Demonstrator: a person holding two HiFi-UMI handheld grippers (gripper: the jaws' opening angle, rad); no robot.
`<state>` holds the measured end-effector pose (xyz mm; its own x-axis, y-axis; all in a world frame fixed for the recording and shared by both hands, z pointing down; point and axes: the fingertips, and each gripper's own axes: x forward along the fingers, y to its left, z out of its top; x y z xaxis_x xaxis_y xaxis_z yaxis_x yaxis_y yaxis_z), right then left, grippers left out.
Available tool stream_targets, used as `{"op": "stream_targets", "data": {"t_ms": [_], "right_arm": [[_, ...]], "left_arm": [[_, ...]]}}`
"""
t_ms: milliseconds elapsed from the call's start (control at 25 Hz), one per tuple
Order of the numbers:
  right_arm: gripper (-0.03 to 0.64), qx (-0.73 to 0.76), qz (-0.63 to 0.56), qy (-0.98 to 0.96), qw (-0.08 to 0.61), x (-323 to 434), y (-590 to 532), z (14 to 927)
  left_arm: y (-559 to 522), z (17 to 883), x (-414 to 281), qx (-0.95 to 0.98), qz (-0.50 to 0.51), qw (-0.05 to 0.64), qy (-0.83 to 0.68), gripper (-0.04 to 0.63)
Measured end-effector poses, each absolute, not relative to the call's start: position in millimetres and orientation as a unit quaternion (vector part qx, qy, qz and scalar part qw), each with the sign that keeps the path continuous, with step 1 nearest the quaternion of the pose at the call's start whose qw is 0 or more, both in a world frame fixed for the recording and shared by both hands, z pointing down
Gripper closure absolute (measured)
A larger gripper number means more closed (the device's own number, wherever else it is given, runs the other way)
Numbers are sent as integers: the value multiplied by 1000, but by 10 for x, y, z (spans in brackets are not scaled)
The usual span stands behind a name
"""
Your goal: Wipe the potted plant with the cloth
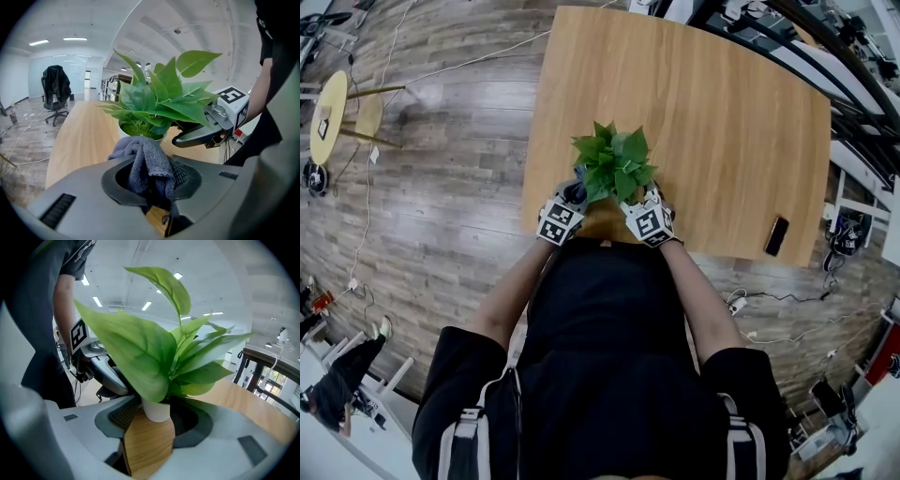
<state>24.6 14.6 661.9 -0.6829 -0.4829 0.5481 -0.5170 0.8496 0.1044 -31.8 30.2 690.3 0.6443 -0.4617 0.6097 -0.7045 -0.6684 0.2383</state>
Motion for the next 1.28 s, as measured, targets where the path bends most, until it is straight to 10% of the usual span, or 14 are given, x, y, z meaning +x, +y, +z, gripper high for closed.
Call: {"op": "stream_targets", "data": {"t_ms": [1280], "right_arm": [[362, 252, 44, -925, 282, 293, -147, 6641]], "left_arm": [[-24, 6829, -466, 882, 284, 180, -331, 482]]}}
